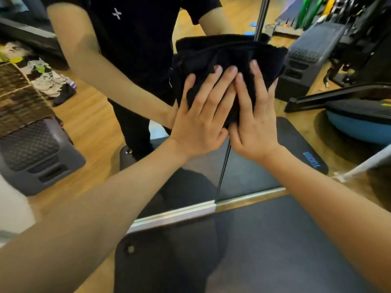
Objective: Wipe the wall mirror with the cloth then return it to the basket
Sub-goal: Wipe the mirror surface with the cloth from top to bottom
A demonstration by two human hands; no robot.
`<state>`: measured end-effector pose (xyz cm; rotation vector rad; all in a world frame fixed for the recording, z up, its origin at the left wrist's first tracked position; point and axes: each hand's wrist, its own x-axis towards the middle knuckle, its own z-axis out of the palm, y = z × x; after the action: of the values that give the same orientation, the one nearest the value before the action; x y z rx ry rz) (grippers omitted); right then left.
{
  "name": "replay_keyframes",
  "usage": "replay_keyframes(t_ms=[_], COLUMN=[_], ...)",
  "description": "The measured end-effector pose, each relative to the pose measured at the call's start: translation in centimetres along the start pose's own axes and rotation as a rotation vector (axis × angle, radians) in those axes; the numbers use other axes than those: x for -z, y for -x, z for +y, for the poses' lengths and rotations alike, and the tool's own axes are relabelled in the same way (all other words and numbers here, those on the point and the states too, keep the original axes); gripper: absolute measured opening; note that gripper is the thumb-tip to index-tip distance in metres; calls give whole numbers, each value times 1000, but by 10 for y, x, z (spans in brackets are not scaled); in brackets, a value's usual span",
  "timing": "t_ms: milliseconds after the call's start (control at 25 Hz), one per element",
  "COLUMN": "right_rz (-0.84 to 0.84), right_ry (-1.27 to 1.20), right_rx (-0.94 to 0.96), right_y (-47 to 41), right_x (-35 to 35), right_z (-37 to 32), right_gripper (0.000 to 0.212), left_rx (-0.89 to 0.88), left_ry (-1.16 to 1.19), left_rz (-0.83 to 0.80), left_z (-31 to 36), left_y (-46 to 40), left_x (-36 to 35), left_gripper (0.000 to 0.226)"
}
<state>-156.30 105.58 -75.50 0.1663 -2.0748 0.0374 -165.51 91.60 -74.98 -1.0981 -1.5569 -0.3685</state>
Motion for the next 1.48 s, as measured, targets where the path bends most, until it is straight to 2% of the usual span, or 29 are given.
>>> replay_keyframes(t_ms=[120,280,440,560,680,880,1040,1200,1400,1480], right_rz=[20,-116,-56,-38,-45,11,31,21,75,83], right_ry=[-15,-2,-33,-53,-44,-32,-49,-47,-72,-64], right_rx=[-18,-46,-83,-112,-159,-180,-150,-115,-112,-43], right_y=[53,134,138,129,124,108,89,65,37,25], right_x=[-32,-70,-79,-90,-113,-178,-226,-272,-321,-335], right_z=[2,-9,-27,-56,-99,-204,-299,-393,-501,-536], right_gripper=[64,84,93,91,78,77,89,102,87,74], left_rx=[-49,-91,-67,-89,-95,-160,-172,-91,13,54], left_ry=[37,33,11,13,33,-30,-94,-134,-235,-268], left_rz=[-83,-216,-207,-226,-257,-304,-396,-422,-456,-474], left_z=[16,38,40,19,-18,-115,-193,-268,-347,-374], left_y=[51,132,151,163,185,236,287,338,402,425], left_x=[-17,-28,-27,-11,13,76,137,198,259,280], left_gripper=[59,60,65,59,53,57,60,55,81,81])
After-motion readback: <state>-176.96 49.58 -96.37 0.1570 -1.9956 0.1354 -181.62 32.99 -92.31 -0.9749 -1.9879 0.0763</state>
